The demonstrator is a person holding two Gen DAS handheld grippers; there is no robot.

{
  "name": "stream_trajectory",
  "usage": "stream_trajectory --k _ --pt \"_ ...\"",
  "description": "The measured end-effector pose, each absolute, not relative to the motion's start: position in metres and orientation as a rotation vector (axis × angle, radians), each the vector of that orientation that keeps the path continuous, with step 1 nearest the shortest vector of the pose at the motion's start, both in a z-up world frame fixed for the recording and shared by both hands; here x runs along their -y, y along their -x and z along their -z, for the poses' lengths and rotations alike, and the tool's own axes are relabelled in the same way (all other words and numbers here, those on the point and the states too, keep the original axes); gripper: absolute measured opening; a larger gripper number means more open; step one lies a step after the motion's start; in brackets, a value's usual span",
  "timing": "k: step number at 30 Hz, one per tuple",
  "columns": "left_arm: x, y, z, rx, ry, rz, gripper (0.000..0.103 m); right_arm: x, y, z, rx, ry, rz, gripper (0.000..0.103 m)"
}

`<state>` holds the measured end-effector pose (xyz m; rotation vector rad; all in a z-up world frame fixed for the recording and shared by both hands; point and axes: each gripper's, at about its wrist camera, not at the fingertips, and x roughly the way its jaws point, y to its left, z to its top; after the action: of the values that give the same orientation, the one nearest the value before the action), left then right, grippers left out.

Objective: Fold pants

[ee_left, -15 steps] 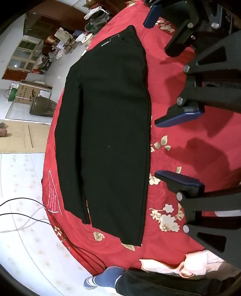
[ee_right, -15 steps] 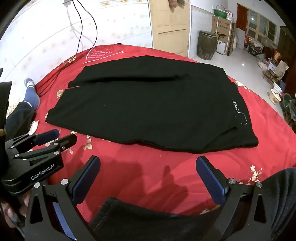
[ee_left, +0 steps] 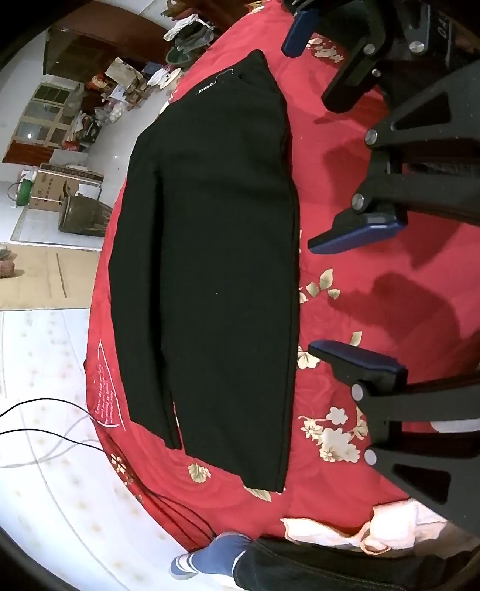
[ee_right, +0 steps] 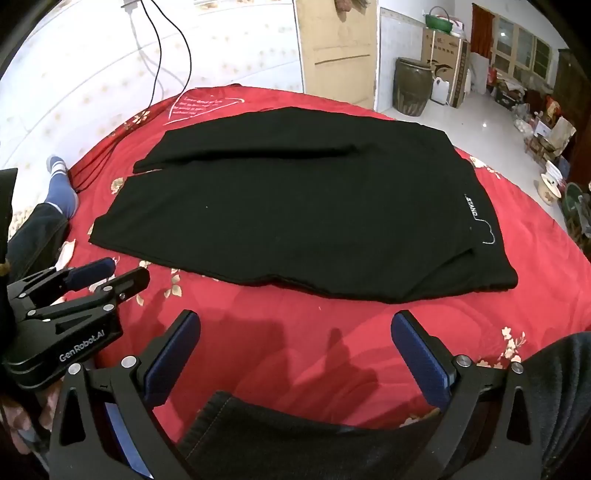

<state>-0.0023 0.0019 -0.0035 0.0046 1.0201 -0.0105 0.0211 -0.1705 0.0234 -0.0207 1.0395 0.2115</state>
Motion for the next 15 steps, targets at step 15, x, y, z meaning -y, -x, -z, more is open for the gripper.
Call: stream_trajectory --k 15 --pt "-0.0019 0.0017 0.0063 -1.021 -0.01 0.013 0.051 0.17 -0.0227 -0.0182 -1.049 0.021 -0.206 0.103"
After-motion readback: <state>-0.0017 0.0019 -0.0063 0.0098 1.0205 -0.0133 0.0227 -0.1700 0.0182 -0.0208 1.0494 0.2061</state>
